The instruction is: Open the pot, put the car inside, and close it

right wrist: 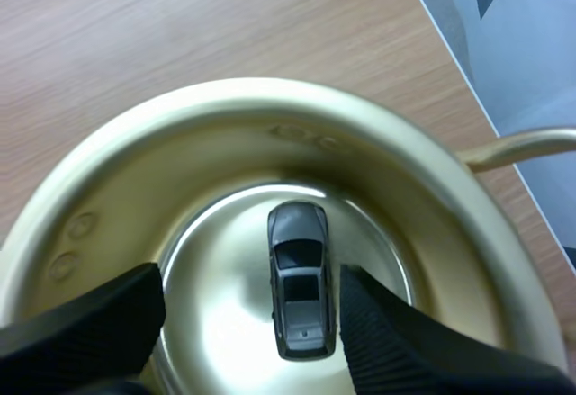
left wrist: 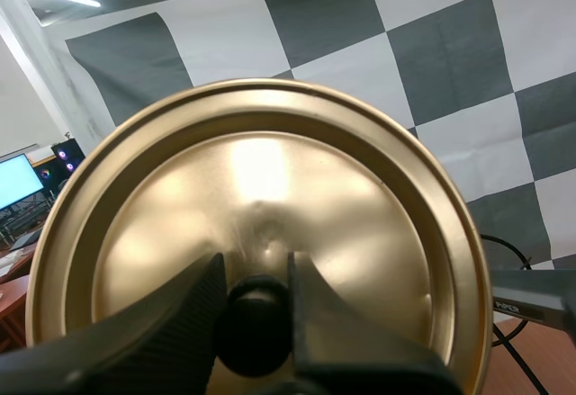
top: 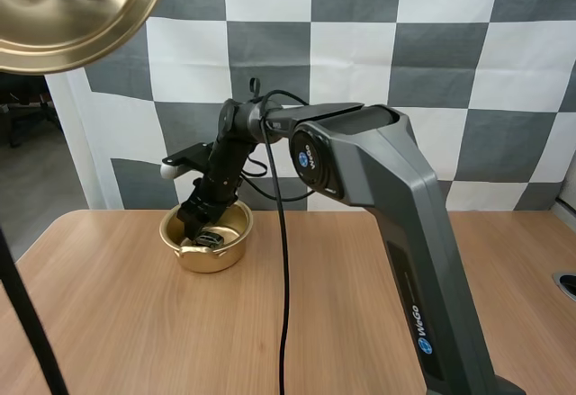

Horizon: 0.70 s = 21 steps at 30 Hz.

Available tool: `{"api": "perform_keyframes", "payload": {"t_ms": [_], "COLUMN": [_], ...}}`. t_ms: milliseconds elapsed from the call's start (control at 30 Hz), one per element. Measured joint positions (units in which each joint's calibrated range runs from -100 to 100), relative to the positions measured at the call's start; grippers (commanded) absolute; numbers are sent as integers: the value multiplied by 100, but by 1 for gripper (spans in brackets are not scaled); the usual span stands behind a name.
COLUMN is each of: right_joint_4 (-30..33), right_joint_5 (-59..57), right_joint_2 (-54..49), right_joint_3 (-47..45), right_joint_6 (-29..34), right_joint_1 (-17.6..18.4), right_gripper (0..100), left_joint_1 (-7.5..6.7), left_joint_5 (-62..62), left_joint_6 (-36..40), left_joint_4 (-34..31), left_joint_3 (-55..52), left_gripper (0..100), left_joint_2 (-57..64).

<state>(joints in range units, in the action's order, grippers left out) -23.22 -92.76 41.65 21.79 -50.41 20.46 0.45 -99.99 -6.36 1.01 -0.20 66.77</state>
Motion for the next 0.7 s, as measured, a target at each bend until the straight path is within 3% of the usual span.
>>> {"api": "perform_keyframes", "payload": {"t_ms": [167, 433, 700], "right_joint_4": [-97, -107, 108], "right_joint_5": [-672, -681, -575], "right_joint_2": [-196, -1107, -2478], "right_joint_3": [162, 162, 162], "right_joint_6": [-107, -107, 13], "right_joint_1": [0, -18, -381], "right_gripper": [100, 100, 100], "left_joint_1": [0, 0, 0], "left_joint_5": [0, 0, 0], "left_joint_6": [0, 0, -8], "left_joint_4": [0, -53, -601], "left_joint_3": [0, 0, 0], "left_gripper": [0, 0, 0], "left_joint_2": [0, 0, -238]}}
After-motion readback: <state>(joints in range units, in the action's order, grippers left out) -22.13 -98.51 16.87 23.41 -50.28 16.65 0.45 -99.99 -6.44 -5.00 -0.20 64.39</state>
